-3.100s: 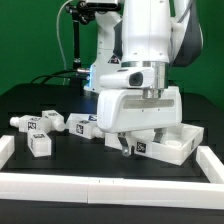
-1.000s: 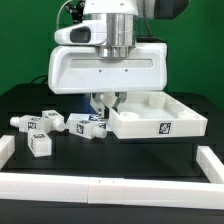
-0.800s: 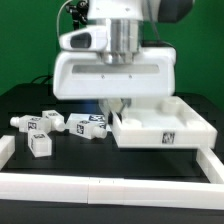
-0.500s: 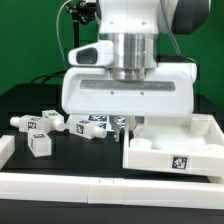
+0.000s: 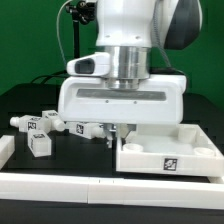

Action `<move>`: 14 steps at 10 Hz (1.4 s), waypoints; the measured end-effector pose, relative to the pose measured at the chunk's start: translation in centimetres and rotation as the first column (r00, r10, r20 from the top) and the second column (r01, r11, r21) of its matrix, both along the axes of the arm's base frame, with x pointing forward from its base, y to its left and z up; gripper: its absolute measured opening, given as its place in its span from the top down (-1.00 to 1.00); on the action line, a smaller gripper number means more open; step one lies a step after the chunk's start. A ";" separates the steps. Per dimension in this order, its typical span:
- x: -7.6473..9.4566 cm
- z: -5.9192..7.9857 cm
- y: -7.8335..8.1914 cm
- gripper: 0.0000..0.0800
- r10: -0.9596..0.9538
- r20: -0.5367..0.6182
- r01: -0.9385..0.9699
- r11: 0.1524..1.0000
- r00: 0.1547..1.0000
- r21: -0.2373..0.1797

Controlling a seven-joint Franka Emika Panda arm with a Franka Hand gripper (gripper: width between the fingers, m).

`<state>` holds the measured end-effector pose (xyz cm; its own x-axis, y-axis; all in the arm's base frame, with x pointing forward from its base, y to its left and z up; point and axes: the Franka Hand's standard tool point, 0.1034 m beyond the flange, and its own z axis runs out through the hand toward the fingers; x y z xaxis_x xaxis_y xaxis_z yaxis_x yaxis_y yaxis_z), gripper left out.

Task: Assemble one leg

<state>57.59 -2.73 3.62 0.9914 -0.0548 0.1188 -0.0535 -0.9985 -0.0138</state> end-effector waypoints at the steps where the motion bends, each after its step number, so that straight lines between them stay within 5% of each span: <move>1: -0.1 -0.7 -1.0 0.86 -0.030 -0.010 0.030 1.000 1.000 0.005; 5: 0.6 -2.2 0.4 0.86 -0.050 -0.024 0.050 0.999 0.998 0.003; 11: 0.7 -2.3 0.1 0.86 -0.047 -0.024 0.047 0.999 0.999 -0.001; 14: 2.5 -2.6 0.6 0.86 -0.034 -0.027 0.034 0.999 0.999 -0.005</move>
Offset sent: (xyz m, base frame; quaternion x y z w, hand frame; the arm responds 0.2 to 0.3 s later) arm 0.0170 0.0227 -0.0081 0.0001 -0.0237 0.0533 0.9983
